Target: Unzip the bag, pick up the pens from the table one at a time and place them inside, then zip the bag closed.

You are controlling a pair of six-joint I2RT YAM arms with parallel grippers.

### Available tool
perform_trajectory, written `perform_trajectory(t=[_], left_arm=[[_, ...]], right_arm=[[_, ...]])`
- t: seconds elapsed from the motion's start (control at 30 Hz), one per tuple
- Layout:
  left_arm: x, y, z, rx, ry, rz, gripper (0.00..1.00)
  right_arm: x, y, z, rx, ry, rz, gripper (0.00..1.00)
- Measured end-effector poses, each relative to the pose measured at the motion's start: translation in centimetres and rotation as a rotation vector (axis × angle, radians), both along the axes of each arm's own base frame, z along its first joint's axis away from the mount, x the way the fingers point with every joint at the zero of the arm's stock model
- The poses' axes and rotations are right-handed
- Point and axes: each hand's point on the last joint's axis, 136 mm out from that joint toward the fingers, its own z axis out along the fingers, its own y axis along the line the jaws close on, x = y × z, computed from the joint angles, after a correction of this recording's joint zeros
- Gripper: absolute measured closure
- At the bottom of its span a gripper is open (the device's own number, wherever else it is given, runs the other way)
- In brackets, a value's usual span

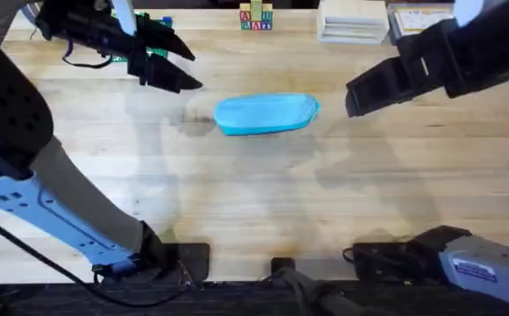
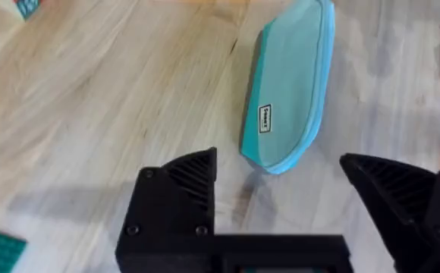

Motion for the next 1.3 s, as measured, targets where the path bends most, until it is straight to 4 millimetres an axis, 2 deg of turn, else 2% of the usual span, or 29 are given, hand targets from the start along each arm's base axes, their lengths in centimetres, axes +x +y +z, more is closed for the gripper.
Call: perform_trajectory(t=[0.17, 0.47, 0.7, 0.93, 1.03, 1.3], left_arm=[[0.5, 0.8, 0.3, 0.043, 0.153, 0.120, 0.002], [-0.1, 2.8, -1.8, 0.167, 0.539, 0.433, 0.004], [-0.7, 3.3, -2.2, 0.198, 0.636, 0.511, 0.003], [-0.8, 4.1, -2.3, 0.254, 0.640, 0.558, 0.001], [-1.0, 4.6, -0.5, 0.281, 0.581, 0.597, 0.001], [-3.3, 4.9, 7.7, 0.357, 0.303, 0.744, 0.001]], right_arm=[[0.0, 0.0, 0.0, 0.000, 0.000, 0.000, 0.005], [0.0, 0.0, 0.0, 0.000, 0.000, 0.000, 0.005], [0.0, 0.0, 0.0, 0.000, 0.000, 0.001, 0.004], [0.0, 0.0, 0.0, 0.000, 0.000, 0.001, 0.004], [0.0, 0.0, 0.0, 0.000, 0.000, 0.001, 0.004], [0.0, 0.0, 0.0, -0.001, 0.000, 0.003, 0.004]])
